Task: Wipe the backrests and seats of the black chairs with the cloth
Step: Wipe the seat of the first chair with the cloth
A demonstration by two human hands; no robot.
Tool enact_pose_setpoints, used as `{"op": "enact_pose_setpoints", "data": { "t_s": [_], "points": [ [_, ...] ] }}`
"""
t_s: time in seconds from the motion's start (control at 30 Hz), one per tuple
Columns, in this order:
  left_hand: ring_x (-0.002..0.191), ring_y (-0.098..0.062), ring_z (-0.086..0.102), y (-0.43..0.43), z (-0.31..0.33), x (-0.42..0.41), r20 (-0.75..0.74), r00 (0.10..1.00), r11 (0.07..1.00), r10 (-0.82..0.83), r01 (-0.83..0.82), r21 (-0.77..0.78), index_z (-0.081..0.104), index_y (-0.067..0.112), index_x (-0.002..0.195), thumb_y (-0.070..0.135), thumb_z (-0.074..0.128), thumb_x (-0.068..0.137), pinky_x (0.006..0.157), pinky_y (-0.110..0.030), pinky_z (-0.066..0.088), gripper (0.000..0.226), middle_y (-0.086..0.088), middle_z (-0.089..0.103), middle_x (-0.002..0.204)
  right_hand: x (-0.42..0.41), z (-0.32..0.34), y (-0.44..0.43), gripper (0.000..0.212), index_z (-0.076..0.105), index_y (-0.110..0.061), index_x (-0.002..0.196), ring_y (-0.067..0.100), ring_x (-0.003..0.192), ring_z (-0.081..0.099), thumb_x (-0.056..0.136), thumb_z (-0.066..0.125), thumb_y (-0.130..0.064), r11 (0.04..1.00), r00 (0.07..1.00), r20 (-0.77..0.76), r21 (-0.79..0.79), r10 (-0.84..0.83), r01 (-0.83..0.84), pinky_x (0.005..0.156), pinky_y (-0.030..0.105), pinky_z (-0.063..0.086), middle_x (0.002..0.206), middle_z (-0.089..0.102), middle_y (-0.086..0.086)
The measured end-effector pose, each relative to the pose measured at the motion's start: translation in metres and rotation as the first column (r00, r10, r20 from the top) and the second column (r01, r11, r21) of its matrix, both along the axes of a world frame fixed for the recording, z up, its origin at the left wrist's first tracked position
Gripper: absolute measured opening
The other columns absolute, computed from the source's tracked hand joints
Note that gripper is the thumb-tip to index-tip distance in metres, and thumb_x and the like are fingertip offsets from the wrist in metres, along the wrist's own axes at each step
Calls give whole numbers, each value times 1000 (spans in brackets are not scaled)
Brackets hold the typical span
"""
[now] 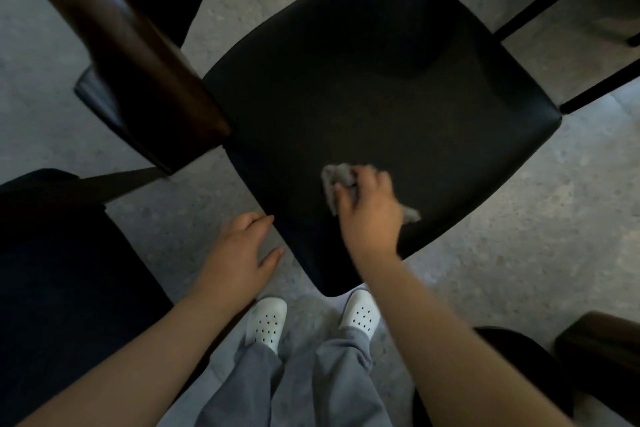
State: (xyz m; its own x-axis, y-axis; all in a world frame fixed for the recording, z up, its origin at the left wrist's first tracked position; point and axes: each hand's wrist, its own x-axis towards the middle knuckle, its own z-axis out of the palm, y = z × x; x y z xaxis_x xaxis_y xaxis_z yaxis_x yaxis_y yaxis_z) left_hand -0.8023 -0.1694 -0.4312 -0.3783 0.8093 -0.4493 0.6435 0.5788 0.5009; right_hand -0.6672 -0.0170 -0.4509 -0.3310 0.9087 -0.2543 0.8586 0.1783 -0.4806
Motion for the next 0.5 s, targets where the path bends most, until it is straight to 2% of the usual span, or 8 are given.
{"op": "enact_pose_setpoints", "data": {
  "t_s": [0.13,0.2,0.27,0.37,0.43,0.5],
  "points": [
    [117,-24,51,-18,2,-9,0,1000,999,16,-16,-29,55,6,135,24,70,87,97,-25,34,53,-9,53,126,4,3,-62,31,59,-24,122,3,86,51,94,60,-35,968,973,-144,-153,180,-201,72,16,42,120,52,-4],
    [112,-27,53,-27,2,-13,-1,1000,999,13,-13,-39,58,3,131,22,73,85,95,-28,38,52,-12,56,121,9,8,-63,32,62,-24,122,4,86,52,92,63,-35,959,958,-178,-136,224,-249,73,10,38,117,53,-4],
    [109,-29,56,-35,0,-16,-3,1000,999,14,-14,-39,59,2,130,21,75,84,94,-31,41,52,-13,58,119,8,10,-44,32,62,-22,123,3,84,45,93,63,-33,983,973,-158,-55,166,-176,67,12,32,116,52,-1],
    [110,-29,57,-43,-1,-17,-9,1000,999,25,-26,-36,58,2,130,27,71,86,96,-32,41,51,-13,58,121,-13,11,-5,35,56,-21,129,4,86,45,96,59,-30,1000,994,-108,2,-3,4,75,20,38,123,47,2],
    [114,-27,54,-43,1,-18,2,999,998,51,-51,-37,56,5,134,26,70,89,98,-29,39,52,-11,55,125,-29,8,-2,35,53,-22,132,7,86,51,97,56,-29,1000,999,-35,-10,0,0,79,27,49,128,45,2],
    [116,-23,52,-42,4,-18,21,997,996,79,-78,-38,53,7,137,25,68,90,98,-24,35,53,-9,53,128,-34,6,-21,32,53,-22,128,6,86,52,97,56,-29,998,998,-32,-20,62,-63,80,30,53,128,45,1]
  ]
}}
